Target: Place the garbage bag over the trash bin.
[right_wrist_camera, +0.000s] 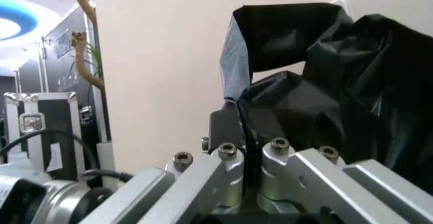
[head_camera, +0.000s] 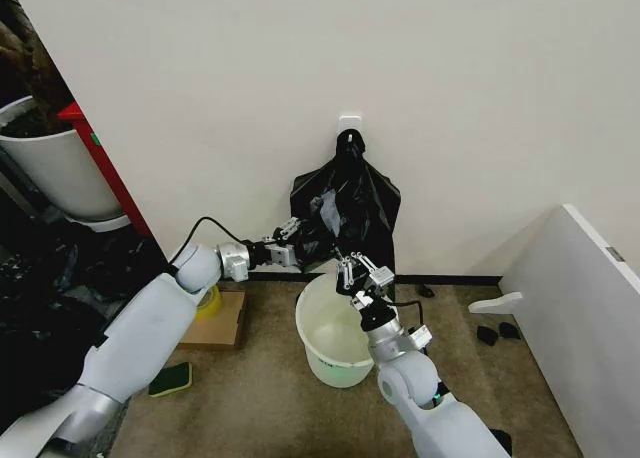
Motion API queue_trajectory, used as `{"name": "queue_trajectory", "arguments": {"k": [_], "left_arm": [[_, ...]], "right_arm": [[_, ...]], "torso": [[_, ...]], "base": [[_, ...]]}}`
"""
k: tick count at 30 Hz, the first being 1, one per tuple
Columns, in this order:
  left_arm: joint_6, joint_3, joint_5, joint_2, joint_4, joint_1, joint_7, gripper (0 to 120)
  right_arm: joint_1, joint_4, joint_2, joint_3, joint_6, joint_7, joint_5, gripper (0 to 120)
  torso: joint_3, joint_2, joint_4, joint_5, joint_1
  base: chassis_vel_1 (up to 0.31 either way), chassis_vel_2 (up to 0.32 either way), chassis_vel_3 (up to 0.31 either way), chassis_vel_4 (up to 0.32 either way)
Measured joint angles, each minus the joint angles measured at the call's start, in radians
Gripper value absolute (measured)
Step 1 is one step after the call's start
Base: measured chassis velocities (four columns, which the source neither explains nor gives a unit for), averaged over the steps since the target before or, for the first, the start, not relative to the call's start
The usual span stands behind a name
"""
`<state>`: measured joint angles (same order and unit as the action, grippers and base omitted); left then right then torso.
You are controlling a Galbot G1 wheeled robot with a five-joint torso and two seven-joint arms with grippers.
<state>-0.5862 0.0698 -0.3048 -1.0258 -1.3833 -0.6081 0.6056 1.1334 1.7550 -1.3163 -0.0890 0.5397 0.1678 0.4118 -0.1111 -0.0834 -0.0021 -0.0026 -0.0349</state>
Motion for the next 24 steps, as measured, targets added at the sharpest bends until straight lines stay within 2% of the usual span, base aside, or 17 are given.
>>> {"name": "queue_trajectory", "arguments": {"k": [6,7,10,11,13,14,16,17,20,21,24], "left_arm": [[0.074,0.015,0.053,0.009,-0.007,-0.026,-0.013,35],[0.074,0.015,0.053,0.009,-0.007,-0.026,-0.013,35],[0.145,0.017,0.175,0.019,-0.016,-0.053,-0.041,20],[0.145,0.017,0.175,0.019,-0.016,-0.053,-0.041,20],[0.180,0.017,0.283,0.026,-0.033,-0.077,-0.077,10],[0.180,0.017,0.283,0.026,-0.033,-0.077,-0.077,10],[0.209,0.015,0.439,0.031,-0.066,-0.116,-0.126,0],[0.209,0.015,0.439,0.031,-0.066,-0.116,-0.126,0],[0.220,0.015,0.735,0.017,-0.142,-0.198,-0.223,0],[0.220,0.015,0.735,0.017,-0.142,-0.198,-0.223,0],[0.218,0.042,0.949,-0.024,-0.243,-0.284,-0.289,0]], "right_arm": [[-0.002,-0.001,0.001,-0.011,0.000,-0.003,0.025,0],[-0.002,-0.001,0.001,-0.011,0.000,-0.003,0.025,0],[0.003,-0.006,0.002,-0.014,0.007,-0.004,0.054,0],[0.003,-0.006,0.002,-0.014,0.007,-0.004,0.054,0],[0.005,-0.017,0.002,-0.016,0.011,-0.007,0.068,0],[0.005,-0.017,0.002,-0.016,0.011,-0.007,0.068,0],[0.005,-0.039,0.002,-0.019,0.016,-0.011,0.076,0],[0.005,-0.039,0.002,-0.019,0.016,-0.011,0.076,0],[0.004,-0.060,0.003,-0.017,0.019,-0.031,0.094,0],[0.004,-0.060,0.003,-0.017,0.019,-0.031,0.094,0],[0.010,-0.038,0.011,-0.002,0.010,-0.100,0.133,0]], "torso": [[0.000,0.000,-0.0001,0.0000,0.000],[0.000,0.000,-0.0001,0.0000,0.000],[0.000,0.000,-0.0001,0.0000,0.000],[0.000,0.000,-0.0001,0.0000,0.000],[0.000,0.000,-0.0001,0.0000,0.000],[0.000,0.000,-0.0001,0.0000,0.000],[0.000,0.000,-0.0001,0.0002,0.000],[0.000,0.000,-0.0001,0.0002,0.000],[0.000,0.000,-0.0002,0.0001,0.000],[0.000,0.000,-0.0002,0.0001,0.000],[0.000,0.000,0.0000,0.0000,0.000]], "base": [[0.000,0.000,0.000,0.000],[0.000,0.000,0.000,0.000],[0.000,0.000,0.000,0.000],[0.000,0.000,0.000,0.000],[0.000,0.000,0.000,0.000],[0.000,0.000,0.000,0.000],[0.000,0.000,0.000,0.000],[0.000,0.000,0.000,0.000],[0.000,0.000,0.000,0.000],[0.000,0.000,0.000,0.000],[0.000,0.000,0.000,0.000]]}}
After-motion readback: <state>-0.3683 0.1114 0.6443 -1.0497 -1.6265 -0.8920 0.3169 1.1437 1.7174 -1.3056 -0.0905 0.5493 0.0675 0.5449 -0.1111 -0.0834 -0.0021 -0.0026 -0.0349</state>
